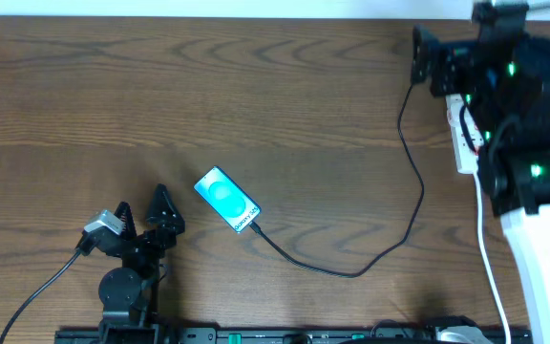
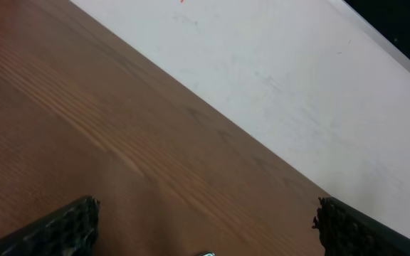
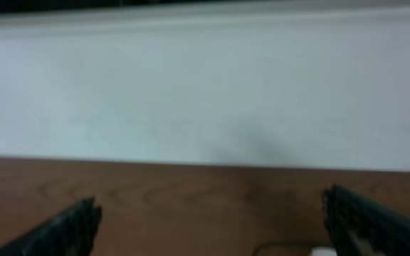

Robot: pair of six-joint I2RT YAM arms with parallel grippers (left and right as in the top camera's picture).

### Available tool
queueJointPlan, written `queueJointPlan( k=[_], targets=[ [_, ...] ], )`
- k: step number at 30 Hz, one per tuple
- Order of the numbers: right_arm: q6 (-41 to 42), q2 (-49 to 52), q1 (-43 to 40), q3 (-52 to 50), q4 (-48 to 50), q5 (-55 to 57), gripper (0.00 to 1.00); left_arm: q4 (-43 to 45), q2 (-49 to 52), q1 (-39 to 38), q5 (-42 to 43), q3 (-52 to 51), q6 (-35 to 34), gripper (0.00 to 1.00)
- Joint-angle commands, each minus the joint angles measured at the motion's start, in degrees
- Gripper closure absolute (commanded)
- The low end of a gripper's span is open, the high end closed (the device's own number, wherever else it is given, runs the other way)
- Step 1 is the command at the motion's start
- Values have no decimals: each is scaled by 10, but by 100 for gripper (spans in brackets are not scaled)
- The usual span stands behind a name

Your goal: Plug charger to phone and switch on socket

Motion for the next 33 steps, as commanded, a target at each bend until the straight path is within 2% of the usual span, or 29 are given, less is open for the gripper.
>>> queueJointPlan(
  k=[1,16,26,33],
  targets=[
    [-8,-37,-7,-47,25,-1,1,-24,-3,2,-8,-10,10,2],
    [-27,-157,-20,-146,50,25,1,-24,-3,2,-8,-10,10,2],
    [-16,-314,-25,-330,157,27,1,-24,-3,2,-8,-10,10,2],
    [-16,-428,-26,-454,161,27,1,-24,-3,2,-8,-10,10,2]
  ],
)
